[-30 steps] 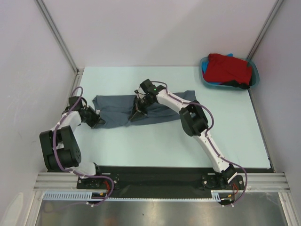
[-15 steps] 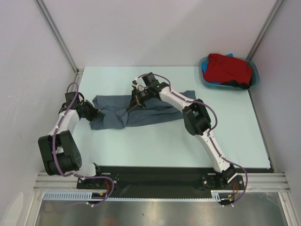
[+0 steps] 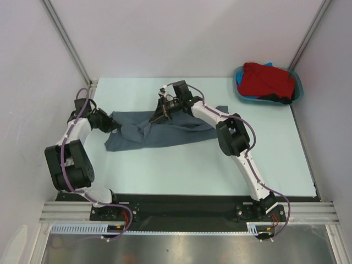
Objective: Fold and stack the t-shirts
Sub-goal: Fold the tshirt
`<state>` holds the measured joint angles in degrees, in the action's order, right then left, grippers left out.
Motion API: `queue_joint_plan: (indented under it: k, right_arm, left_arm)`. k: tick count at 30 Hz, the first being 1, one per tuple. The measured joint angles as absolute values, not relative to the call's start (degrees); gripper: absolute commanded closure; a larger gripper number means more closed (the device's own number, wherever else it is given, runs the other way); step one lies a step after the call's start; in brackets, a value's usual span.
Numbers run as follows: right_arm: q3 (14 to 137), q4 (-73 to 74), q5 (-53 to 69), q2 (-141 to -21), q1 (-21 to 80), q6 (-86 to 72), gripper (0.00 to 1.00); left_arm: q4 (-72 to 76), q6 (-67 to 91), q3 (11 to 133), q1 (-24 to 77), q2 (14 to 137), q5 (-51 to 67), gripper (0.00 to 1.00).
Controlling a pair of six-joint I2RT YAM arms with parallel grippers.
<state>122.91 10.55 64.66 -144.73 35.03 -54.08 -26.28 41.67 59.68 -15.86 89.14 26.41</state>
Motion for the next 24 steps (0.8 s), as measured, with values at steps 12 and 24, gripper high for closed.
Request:
queue_joint_plan:
  k: [12,24]
  right_arm:
    - [127.85,1.39,65.69,-151.24,30.52,-64.01,0.59]
    - [132.55,-1.41,65.60,-158.19,26.72,-70.17,0.20]
  left_arm:
    - [-26.02,42.15,70.83,-15.99,102.74,28.08,0.76]
    - [-25.34,43.07,78.24,-16.08,108.97,28.67,0.60]
